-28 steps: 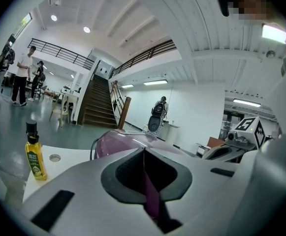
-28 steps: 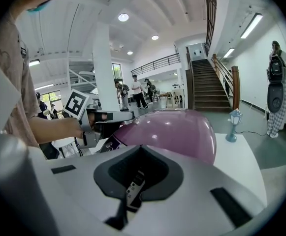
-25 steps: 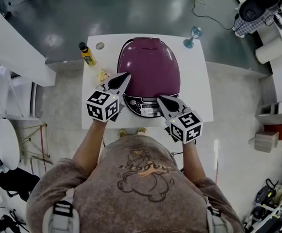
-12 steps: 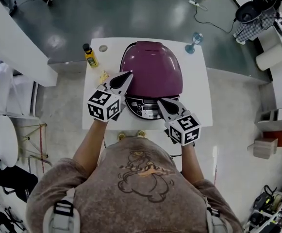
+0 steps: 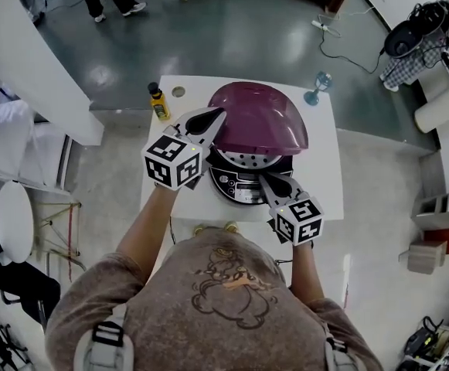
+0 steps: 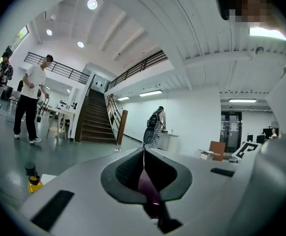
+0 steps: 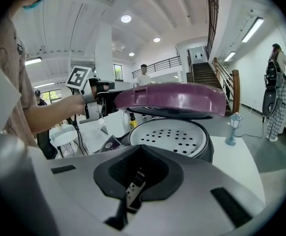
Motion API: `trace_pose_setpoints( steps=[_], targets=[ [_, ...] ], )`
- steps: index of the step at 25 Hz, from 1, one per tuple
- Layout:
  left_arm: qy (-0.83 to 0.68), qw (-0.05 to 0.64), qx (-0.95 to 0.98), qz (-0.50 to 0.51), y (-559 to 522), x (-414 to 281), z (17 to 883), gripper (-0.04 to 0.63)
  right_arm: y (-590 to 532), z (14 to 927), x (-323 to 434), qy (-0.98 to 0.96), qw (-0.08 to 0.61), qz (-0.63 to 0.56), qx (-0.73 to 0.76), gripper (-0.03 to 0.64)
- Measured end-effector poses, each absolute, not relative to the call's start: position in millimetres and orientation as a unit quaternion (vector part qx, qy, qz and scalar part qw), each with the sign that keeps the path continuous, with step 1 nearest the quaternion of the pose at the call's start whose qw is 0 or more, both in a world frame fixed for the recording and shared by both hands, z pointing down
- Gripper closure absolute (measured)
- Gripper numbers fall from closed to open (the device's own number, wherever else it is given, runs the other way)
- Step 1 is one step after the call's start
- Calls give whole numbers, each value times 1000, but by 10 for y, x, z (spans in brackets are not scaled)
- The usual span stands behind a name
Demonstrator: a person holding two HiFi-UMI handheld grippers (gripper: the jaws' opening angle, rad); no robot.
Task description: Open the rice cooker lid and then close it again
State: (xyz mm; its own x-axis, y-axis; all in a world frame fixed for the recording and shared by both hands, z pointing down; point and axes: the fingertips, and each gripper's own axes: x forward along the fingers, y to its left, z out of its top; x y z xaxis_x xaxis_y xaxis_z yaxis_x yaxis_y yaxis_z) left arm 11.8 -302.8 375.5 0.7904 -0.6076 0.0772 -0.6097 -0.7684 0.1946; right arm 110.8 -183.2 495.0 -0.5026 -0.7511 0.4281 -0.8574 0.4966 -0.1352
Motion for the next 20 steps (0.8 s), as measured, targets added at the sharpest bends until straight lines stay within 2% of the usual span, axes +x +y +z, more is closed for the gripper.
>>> trace_pose_setpoints(
  steps=[20],
  targets=[
    [-323,95,939,-66,-3501,48,3008,572,-1820,4926,1055,-851,151,178,470,614]
  ],
)
